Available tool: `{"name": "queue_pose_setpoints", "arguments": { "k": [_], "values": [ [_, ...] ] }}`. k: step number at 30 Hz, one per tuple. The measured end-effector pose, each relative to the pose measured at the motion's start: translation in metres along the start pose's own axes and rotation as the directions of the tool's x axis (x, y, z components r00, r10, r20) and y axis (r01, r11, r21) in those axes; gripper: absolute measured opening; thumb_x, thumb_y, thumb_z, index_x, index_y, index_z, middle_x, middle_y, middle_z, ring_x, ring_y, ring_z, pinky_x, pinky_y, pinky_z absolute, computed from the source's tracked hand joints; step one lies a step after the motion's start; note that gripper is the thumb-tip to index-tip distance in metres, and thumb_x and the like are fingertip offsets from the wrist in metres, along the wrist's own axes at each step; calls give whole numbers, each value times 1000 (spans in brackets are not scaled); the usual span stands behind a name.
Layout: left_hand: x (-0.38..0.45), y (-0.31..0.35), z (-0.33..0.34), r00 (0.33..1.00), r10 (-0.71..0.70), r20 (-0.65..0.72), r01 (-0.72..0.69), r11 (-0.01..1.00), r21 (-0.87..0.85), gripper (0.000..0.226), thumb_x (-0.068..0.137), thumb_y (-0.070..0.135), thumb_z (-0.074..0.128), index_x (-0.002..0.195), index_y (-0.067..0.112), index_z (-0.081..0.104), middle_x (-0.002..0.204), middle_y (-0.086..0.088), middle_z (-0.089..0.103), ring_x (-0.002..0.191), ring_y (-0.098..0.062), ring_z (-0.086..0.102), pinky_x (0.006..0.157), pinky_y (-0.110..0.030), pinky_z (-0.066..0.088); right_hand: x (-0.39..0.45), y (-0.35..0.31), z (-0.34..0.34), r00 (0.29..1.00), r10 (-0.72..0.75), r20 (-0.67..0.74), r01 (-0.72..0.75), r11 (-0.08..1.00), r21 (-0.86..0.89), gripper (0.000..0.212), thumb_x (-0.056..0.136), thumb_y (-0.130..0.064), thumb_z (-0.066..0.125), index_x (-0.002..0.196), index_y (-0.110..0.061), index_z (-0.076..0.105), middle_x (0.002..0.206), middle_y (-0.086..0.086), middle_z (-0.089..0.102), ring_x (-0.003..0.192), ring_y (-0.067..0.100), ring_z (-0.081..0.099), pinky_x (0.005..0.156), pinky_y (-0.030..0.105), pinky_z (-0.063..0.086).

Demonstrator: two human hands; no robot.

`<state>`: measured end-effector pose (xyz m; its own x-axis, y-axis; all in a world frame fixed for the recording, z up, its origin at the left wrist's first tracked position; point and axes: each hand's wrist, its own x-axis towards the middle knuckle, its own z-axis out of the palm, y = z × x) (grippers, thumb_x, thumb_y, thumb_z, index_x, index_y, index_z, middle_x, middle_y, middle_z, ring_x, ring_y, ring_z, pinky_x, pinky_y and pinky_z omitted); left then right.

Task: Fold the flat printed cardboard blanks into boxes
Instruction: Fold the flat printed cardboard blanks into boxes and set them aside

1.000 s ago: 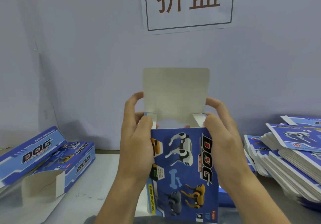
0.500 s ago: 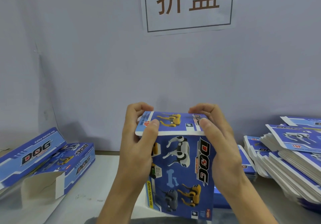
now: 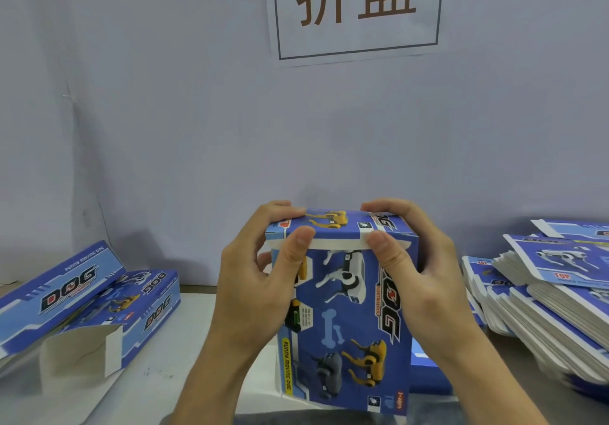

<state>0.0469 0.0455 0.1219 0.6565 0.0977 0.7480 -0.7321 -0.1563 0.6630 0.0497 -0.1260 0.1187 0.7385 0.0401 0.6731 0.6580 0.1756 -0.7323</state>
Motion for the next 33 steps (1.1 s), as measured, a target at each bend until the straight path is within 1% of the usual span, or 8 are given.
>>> {"name": "queue_pose_setpoints", "arguments": {
  "k": [4, 7, 10, 13, 19, 26, 30, 33],
  "values": [
    [-1, 1, 4, 999, -44, 13, 45, 983, -175, 46, 86, 66, 60, 104, 24, 63, 109, 17, 69, 97, -19, 74, 57, -34, 62, -1, 0, 1, 998, 64, 18, -65, 997, 37, 34, 84, -46, 65, 109, -24, 60, 95, 7, 75, 83, 26, 76, 57, 35, 62],
    [-3, 4, 5, 996, -83, 44, 92, 954, -285, 32, 86, 55, 59, 102, 27, 60, 97, 3, 72, 91, -24, 75, 55, -29, 60, 1, -3, 3, 996, 82, 26, -82, 996, 28, 37, 81, -54, 62, 106, -26, 61, 93, 7, 75, 81, 27, 76, 58, 37, 61],
    [-1, 7, 7, 997, -73, 5, 71, 952, -296, 24, 85, 49, 59, 98, 30, 57, 86, 0, 68, 79, -23, 75, 52, -29, 58, 3, -5, 3, 997, 72, 11, -72, 997, -12, 30, 85, -51, 60, 102, -26, 63, 86, 5, 76, 74, 22, 76, 53, 28, 58],
    [-1, 9, 10, 998, -60, -14, 54, 952, -301, 13, 93, 43, 58, 102, 35, 55, 87, 0, 68, 80, -25, 75, 51, -31, 59, 4, -10, 3, 997, 77, 10, -77, 997, -20, 37, 75, -58, 61, 98, -29, 65, 83, 4, 76, 70, 20, 75, 52, 24, 56],
    [-1, 10, 14, 999, -53, -7, 48, 944, -326, 21, 86, 46, 60, 96, 28, 57, 83, -1, 69, 80, -24, 76, 50, -29, 57, 7, -15, -1, 985, 172, 15, -172, 985, 1, 36, 79, -61, 62, 97, -30, 65, 82, 8, 76, 69, 27, 75, 56, 32, 59],
    [-1, 10, 17, 997, -73, -17, 62, 934, -352, 22, 83, 49, 61, 95, 30, 57, 87, -4, 69, 81, -27, 76, 53, -29, 58, 6, -19, 9, 991, 132, -35, -132, 991, 22, 35, 78, -64, 67, 90, -31, 66, 79, 5, 76, 66, 22, 75, 53, 26, 58],
    [-1, 10, 14, 997, -81, -7, 73, 933, -353, 27, 82, 48, 63, 96, 27, 56, 86, -2, 69, 81, -29, 76, 54, -30, 58, 6, -18, 9, 990, 140, -16, -139, 990, 33, 31, 80, -56, 72, 94, -29, 64, 79, 3, 76, 67, 21, 75, 51, 26, 57],
    [-1, 9, 10, 994, -103, 28, 106, 932, -345, 17, 86, 40, 64, 95, 28, 59, 89, -6, 70, 86, -34, 75, 55, -35, 59, 6, -17, 5, 990, 142, 5, -142, 989, 46, 26, 80, -48, 61, 96, -28, 63, 81, 6, 75, 69, 24, 75, 52, 29, 58]
  ]
}}
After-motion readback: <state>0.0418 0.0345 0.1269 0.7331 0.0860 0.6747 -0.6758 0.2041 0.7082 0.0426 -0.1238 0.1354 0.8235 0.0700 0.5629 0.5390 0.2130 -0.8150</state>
